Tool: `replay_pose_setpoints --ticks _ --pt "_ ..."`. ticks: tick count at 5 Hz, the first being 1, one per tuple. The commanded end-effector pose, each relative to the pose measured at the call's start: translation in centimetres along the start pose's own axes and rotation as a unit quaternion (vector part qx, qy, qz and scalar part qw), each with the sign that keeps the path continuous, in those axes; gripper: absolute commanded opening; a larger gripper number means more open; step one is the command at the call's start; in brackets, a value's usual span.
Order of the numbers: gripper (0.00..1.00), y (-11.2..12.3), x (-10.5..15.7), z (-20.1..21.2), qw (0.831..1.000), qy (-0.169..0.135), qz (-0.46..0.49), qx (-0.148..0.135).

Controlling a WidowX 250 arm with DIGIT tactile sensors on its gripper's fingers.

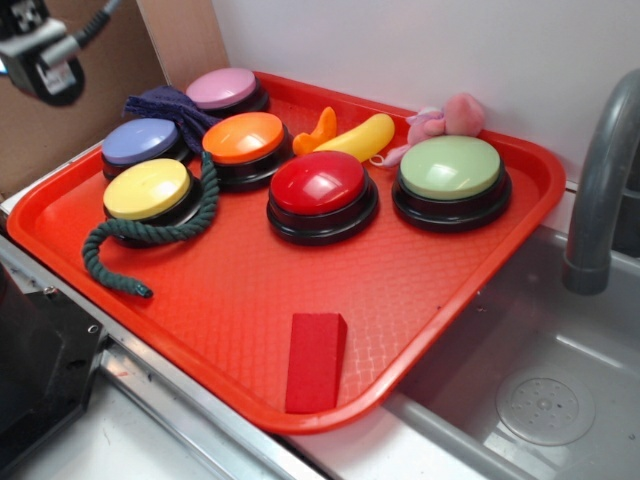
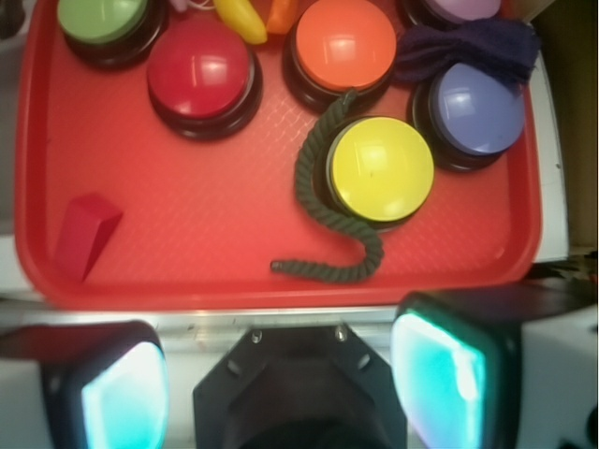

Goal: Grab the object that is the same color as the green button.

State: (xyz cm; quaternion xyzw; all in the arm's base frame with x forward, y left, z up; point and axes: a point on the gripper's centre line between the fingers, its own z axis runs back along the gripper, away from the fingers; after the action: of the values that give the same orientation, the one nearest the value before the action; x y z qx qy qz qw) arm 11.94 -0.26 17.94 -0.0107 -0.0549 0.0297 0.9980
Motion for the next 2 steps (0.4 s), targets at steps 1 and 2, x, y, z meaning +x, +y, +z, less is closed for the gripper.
replay_pose_setpoints --ticks 1,2 --pt "1.00 2.5 -0.3 -5.0 0.999 -0.024 0.027 0.018" --pt "1.00 4.3 -0.6 -7.5 0.997 -0.017 0.068 0.029"
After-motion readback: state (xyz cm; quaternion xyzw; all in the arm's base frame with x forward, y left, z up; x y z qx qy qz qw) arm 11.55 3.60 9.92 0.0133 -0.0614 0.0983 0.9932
